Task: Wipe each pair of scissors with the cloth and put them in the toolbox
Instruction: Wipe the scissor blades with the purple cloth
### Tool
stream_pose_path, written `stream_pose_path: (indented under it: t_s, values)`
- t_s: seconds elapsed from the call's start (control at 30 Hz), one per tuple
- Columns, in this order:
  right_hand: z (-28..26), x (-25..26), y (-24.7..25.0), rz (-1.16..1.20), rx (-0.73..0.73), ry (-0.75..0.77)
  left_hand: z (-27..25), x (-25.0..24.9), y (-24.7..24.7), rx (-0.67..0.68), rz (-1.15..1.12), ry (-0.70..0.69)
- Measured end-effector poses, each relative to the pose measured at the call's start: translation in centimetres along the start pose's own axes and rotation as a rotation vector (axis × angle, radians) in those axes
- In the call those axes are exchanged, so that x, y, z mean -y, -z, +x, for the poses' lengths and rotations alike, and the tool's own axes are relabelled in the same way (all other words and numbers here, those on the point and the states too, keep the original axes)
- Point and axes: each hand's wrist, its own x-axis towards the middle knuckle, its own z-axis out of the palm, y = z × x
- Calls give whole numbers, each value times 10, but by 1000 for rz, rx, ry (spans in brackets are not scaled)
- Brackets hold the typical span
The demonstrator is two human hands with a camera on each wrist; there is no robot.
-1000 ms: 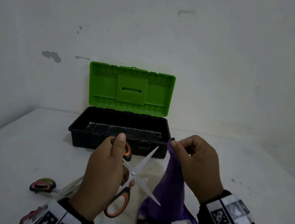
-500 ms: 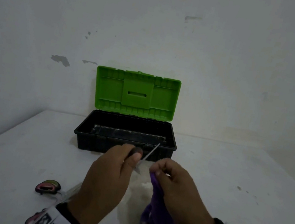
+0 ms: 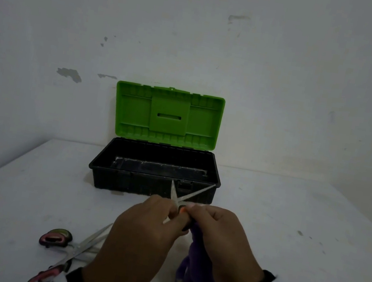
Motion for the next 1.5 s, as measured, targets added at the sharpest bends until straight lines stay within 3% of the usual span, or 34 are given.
stream_pose_path:
  t_s: [0.13, 0.23, 0.33, 0.47, 0.57, 0.8, 0.93, 1.23, 1.5]
  values:
    - [-2, -1, 4, -11, -63, -11, -4, 1, 5, -5, -95, 34]
    - [-5, -4, 11, 8, -92, -41, -9, 8, 14, -112, -271, 232]
    - [-8, -7, 16, 24, -94, -65, -8, 16, 19, -179, -265, 480]
    - [-14, -7, 15, -7, -60, -42, 2, 19, 26, 178, -424, 787]
    - [-15, -8, 14, -74, -39, -19, 10, 18, 28, 241, -484, 747]
    - [-16, -6, 18, -114, -53, 13, 15, 13, 33, 57, -631, 819]
    - [-14, -3, 30, -104, -154, -15, 13, 17, 31, -61, -720, 876]
    - [-8, 11, 42, -173, -243, 337, 12, 16, 26, -139, -818, 875]
    - [-7, 15, 12, -171, -225, 361, 13, 10, 24, -181, -760, 865]
